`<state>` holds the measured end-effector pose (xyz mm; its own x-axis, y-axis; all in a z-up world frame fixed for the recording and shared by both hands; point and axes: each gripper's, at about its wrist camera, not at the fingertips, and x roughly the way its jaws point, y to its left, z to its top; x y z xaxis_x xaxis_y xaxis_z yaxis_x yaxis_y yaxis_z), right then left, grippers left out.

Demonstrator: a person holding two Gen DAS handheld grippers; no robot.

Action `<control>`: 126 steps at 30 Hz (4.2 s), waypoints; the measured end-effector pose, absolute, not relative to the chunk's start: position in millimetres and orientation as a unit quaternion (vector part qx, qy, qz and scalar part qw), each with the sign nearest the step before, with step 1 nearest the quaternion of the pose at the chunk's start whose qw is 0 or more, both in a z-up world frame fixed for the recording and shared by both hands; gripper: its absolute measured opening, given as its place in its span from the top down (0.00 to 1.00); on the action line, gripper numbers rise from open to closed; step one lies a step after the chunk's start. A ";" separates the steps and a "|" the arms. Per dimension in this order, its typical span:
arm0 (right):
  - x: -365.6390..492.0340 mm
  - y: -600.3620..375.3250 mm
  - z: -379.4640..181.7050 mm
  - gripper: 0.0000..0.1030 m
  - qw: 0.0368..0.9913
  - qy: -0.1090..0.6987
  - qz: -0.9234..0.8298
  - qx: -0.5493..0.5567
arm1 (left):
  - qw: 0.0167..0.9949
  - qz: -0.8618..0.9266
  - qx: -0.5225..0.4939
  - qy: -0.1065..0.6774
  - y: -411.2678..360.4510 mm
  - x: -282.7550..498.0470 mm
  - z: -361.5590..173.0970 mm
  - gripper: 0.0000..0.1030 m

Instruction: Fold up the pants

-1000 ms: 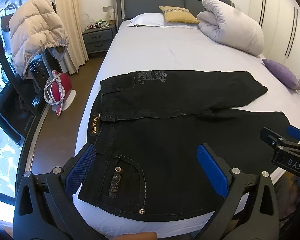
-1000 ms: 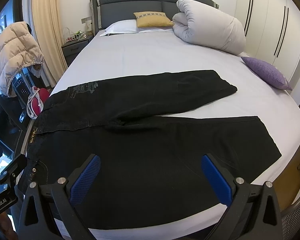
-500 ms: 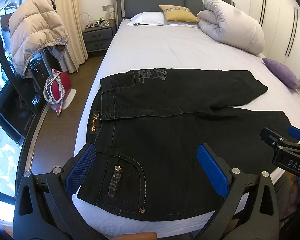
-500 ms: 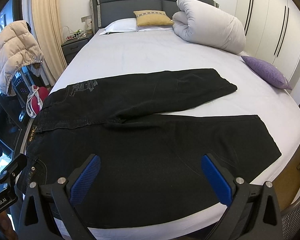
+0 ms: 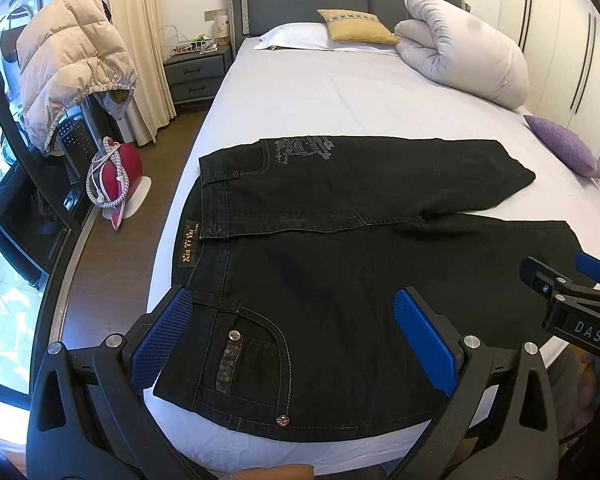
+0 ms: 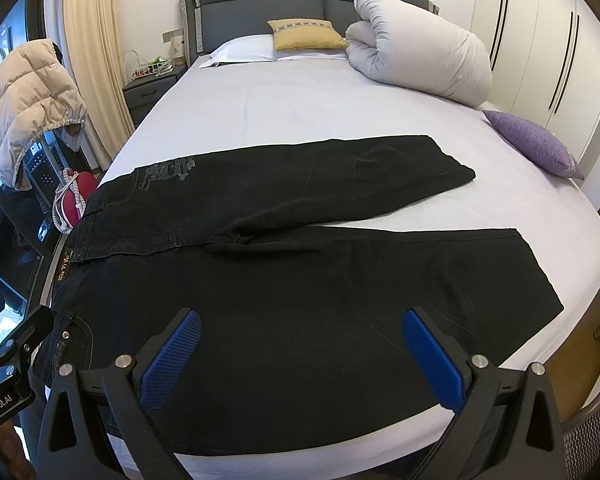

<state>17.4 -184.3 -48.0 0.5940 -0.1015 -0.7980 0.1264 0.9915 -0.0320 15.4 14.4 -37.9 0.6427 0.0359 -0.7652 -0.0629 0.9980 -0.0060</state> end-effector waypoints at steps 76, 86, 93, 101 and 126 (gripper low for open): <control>212.9 -223.8 -84.3 0.19 0.828 0.526 0.188 0.044 | 0.783 -0.164 0.148 0.582 119.6 395.1 -153.0 0.08; 262.6 -191.8 -88.1 0.35 0.824 0.515 0.228 -0.066 | 0.730 -0.234 0.108 0.633 121.3 432.5 -174.1 0.68; 289.7 -174.0 -86.0 0.46 0.817 0.493 0.271 -0.126 | 0.755 -0.234 0.112 0.602 124.5 421.5 -152.0 0.94; 333.6 -132.3 -77.9 0.46 0.799 0.470 0.326 -0.185 | 0.835 -0.200 0.141 0.492 116.7 354.9 -107.8 0.94; 380.8 -79.8 -111.5 0.91 0.714 0.546 0.384 -0.213 | 0.869 -0.179 0.169 0.429 93.3 282.2 -99.1 0.95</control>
<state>380.8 -79.8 -111.5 0.1093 0.3150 -0.9428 -0.7800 0.6150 0.1151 282.2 93.3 -99.1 0.5688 -0.1658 -0.8056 0.4558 0.8788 0.1409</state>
